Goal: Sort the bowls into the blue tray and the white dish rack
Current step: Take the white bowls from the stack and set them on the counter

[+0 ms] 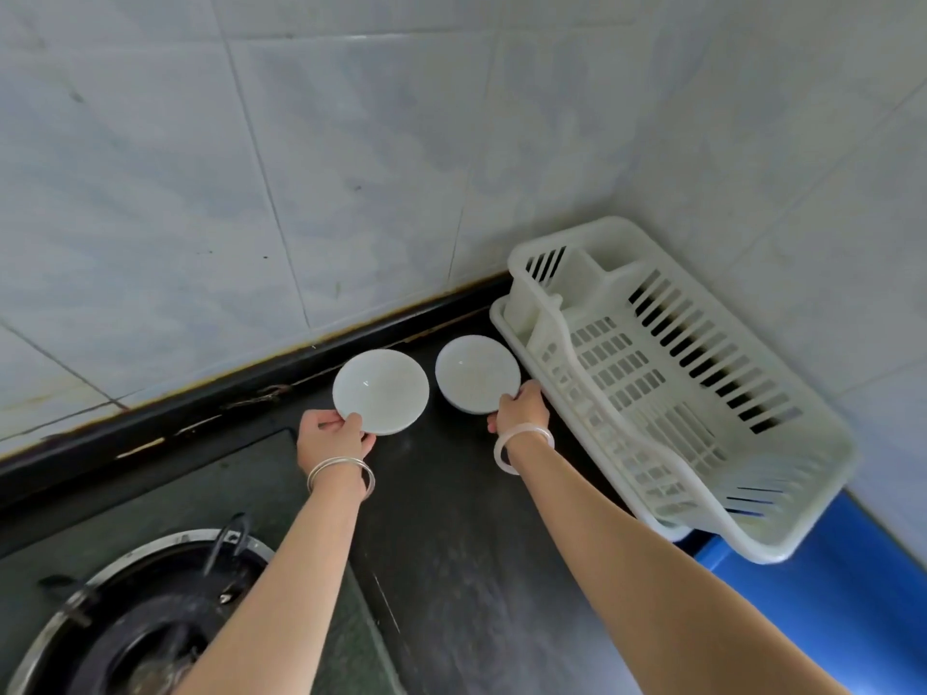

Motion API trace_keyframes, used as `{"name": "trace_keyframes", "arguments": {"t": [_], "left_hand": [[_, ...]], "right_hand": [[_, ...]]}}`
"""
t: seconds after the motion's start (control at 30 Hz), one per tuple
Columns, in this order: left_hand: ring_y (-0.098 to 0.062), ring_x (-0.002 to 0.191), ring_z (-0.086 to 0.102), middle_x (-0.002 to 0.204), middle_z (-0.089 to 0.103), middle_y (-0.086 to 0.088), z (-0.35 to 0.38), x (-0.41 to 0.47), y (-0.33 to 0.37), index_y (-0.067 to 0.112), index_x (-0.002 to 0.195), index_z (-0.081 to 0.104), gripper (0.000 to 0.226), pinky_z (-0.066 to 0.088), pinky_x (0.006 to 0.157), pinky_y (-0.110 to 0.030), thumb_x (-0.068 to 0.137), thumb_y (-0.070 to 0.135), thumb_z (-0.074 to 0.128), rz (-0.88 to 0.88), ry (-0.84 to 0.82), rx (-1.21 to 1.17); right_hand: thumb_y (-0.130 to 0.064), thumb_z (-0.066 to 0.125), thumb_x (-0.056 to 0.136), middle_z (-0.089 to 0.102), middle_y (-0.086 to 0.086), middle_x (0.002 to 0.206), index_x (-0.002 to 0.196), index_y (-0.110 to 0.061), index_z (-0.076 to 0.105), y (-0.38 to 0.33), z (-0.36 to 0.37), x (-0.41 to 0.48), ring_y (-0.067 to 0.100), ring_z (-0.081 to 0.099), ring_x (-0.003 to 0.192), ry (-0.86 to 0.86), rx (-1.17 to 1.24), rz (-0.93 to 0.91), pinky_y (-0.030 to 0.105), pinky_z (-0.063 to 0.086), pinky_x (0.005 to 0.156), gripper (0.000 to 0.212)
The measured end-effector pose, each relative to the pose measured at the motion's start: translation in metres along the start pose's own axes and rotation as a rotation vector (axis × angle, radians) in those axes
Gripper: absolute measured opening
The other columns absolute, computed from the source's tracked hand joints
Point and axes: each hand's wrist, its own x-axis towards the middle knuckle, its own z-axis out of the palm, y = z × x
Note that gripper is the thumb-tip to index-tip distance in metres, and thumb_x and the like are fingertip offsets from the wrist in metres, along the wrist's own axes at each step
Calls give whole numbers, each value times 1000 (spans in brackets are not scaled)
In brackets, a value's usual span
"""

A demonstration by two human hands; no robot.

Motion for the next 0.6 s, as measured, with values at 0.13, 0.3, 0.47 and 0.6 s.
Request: {"name": "trace_keyframes", "arguments": {"t": [0.13, 0.3, 0.47, 0.6], "left_hand": [[-30, 101, 63, 109, 61, -14, 0, -2, -5, 11, 94, 54, 19, 56, 74, -34, 81, -2, 59, 2, -9, -52], [-28, 101, 61, 124, 55, -8, -3, -7, -8, 17, 125, 52, 36, 54, 77, -34, 90, 11, 53, -125, -116, -143], [-28, 108, 58, 133, 52, -13, 0, -13, -9, 14, 126, 53, 36, 54, 77, -33, 90, 10, 53, -139, -110, -240], [-30, 116, 55, 132, 52, -12, 8, -12, -5, 16, 123, 55, 34, 56, 72, -32, 90, 9, 54, -151, -73, -239]], "right_hand": [[-10, 45, 90, 60, 11, 72, 85, -17, 40, 0, 2, 1, 16, 55, 50, -33, 63, 8, 26, 44, 43, 10], [-20, 54, 91, 66, 9, 86, 106, -16, 49, 2, -10, -3, 21, 66, 65, -242, 245, 170, 29, 57, 57, 16], [-6, 58, 88, 63, 14, 107, 129, -9, 48, 10, -10, -6, 20, 67, 84, -268, 602, 158, 28, 57, 72, 42], [-2, 58, 88, 63, 14, 108, 134, -7, 46, -1, 1, -4, 20, 67, 85, -277, 679, 156, 24, 56, 72, 48]]}}
